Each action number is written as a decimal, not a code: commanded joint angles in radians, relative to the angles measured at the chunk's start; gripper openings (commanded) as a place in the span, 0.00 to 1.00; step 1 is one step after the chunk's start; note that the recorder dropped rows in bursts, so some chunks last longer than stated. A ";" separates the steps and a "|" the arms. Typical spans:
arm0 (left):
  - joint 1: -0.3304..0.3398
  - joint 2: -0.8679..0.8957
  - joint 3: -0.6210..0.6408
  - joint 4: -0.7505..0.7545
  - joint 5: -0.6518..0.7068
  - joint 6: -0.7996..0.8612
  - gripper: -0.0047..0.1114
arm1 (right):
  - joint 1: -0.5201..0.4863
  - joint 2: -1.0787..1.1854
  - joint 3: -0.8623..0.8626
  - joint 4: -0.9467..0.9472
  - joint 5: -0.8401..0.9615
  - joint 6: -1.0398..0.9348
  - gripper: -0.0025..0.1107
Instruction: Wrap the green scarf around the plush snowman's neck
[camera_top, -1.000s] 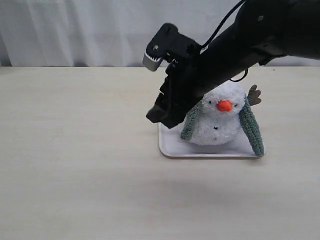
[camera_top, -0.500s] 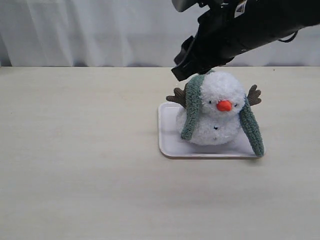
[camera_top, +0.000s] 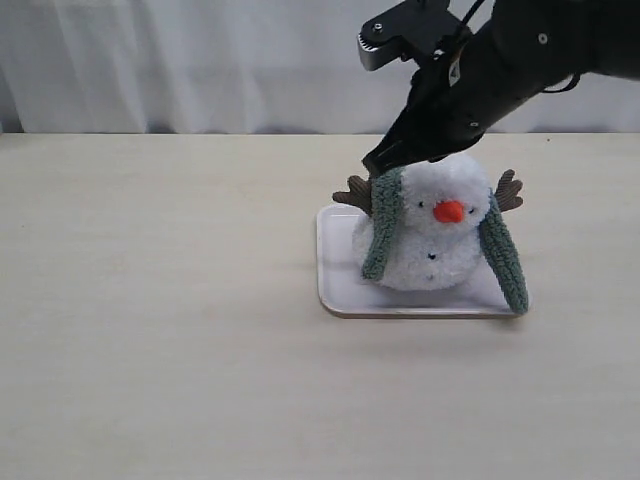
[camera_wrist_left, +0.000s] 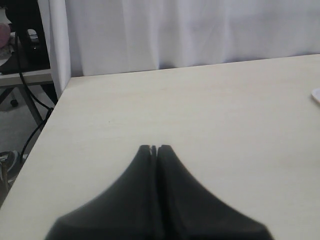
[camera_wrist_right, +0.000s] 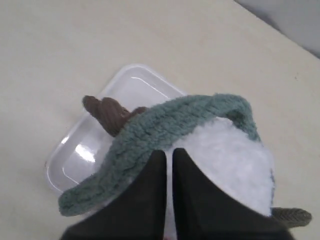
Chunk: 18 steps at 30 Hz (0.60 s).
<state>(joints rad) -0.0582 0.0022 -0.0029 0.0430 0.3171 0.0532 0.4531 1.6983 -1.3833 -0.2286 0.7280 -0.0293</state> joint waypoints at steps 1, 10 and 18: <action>-0.007 -0.002 0.003 -0.001 -0.008 -0.003 0.04 | -0.060 0.042 -0.068 0.140 0.085 -0.061 0.06; -0.007 -0.002 0.003 -0.001 -0.008 -0.003 0.04 | -0.067 0.058 -0.078 0.299 -0.050 -0.172 0.06; -0.007 -0.002 0.003 -0.001 -0.008 -0.003 0.04 | -0.067 0.157 -0.091 0.299 -0.094 -0.166 0.06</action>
<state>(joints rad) -0.0582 0.0022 -0.0029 0.0430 0.3171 0.0532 0.3931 1.8268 -1.4609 0.0689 0.6477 -0.1888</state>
